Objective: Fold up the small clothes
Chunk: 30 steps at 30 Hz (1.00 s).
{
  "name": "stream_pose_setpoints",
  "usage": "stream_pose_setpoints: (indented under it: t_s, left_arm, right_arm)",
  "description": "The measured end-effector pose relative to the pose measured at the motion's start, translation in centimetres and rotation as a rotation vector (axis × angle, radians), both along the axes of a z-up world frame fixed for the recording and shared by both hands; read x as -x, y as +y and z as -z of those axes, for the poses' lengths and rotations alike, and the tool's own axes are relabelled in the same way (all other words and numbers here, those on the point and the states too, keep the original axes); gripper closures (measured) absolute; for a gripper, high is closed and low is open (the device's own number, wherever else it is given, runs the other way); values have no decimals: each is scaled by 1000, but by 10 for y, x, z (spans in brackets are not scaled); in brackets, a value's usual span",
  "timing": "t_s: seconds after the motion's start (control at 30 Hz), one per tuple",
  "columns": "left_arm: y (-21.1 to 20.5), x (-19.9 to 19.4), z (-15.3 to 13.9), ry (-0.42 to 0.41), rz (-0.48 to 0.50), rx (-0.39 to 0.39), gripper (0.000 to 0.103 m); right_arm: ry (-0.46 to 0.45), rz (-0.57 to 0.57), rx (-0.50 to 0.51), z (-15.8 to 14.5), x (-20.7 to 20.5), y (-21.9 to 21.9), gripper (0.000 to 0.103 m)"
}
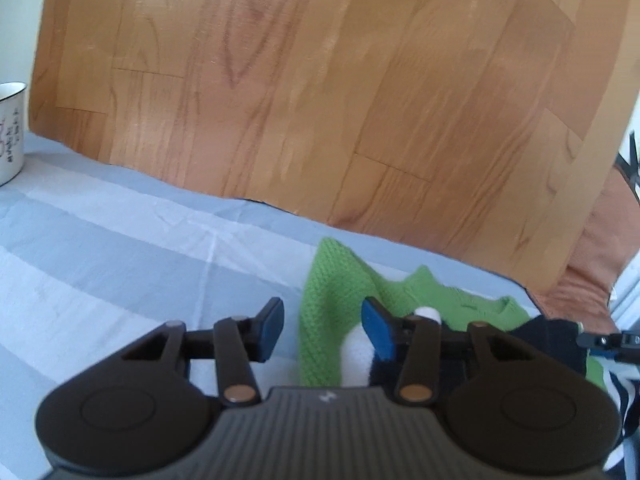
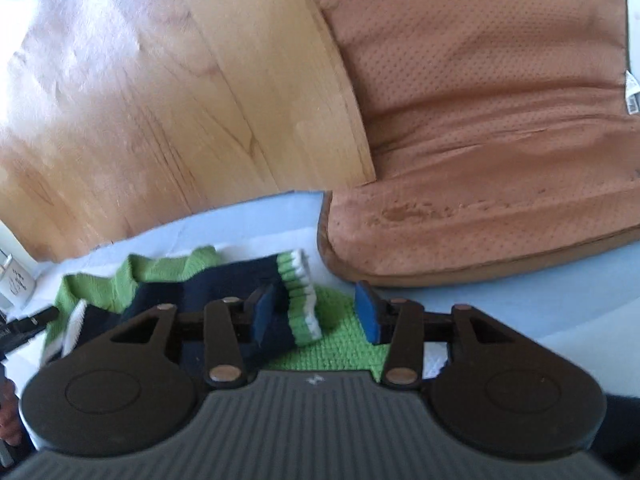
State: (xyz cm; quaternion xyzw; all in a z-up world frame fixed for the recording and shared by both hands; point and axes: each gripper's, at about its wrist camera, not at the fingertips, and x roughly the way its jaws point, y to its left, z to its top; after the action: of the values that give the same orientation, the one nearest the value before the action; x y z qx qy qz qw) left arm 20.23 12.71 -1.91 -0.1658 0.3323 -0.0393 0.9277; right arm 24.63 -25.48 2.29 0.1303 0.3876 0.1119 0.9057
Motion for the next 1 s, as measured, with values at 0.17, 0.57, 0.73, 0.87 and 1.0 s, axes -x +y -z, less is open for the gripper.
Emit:
stream_pose_setpoints:
  t_s: [0.17, 0.57, 0.73, 0.87, 1.0]
  left_arm:
    - [-11, -4, 6, 18, 14, -65, 92]
    - [-19, -6, 5, 20, -12, -160, 75]
    - [-10, 20, -6, 35, 9, -150, 64]
    - [7, 71, -21, 44, 56, -80, 59]
    - [20, 140, -30, 62, 138, -6, 48]
  right_arm:
    - [-80, -49, 143, -7, 15, 24, 90]
    - [-21, -32, 359, -11, 59, 9, 90]
    - [-155, 13, 154, -51, 104, -14, 74]
    - [-199, -23, 128, -68, 158, -19, 67]
    - [-138, -60, -8, -56, 209, -36, 66]
